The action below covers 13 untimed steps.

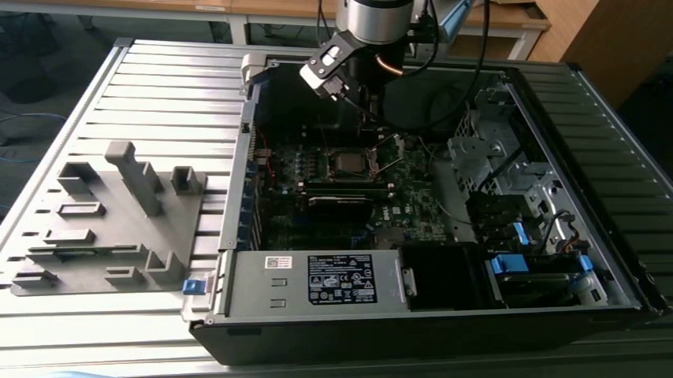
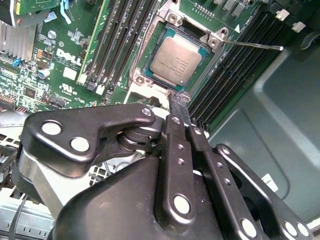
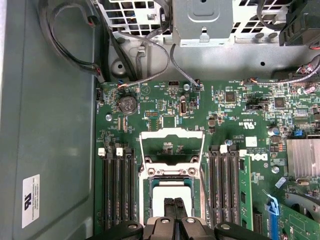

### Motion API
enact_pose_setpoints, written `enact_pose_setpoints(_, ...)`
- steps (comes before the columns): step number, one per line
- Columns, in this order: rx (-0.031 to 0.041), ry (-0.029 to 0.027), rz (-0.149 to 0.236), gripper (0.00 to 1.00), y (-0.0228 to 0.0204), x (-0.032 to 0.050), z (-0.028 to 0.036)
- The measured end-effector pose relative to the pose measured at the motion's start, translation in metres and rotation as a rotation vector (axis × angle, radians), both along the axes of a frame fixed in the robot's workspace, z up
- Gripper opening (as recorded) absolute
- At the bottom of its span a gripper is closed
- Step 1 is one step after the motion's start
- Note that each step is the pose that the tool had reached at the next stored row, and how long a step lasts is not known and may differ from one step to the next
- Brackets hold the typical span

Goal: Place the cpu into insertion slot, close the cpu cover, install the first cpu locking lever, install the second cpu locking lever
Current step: 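Close the cpu cover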

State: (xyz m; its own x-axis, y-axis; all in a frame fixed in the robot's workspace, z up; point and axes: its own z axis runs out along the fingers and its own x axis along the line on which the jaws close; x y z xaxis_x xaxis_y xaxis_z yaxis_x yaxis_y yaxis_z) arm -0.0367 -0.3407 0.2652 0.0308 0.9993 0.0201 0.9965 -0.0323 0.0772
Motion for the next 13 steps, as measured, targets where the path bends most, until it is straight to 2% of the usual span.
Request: enact_pose_setpoints(13, 0.0, 0.0, 0.0, 0.11, 0.0, 0.0016, 0.0)
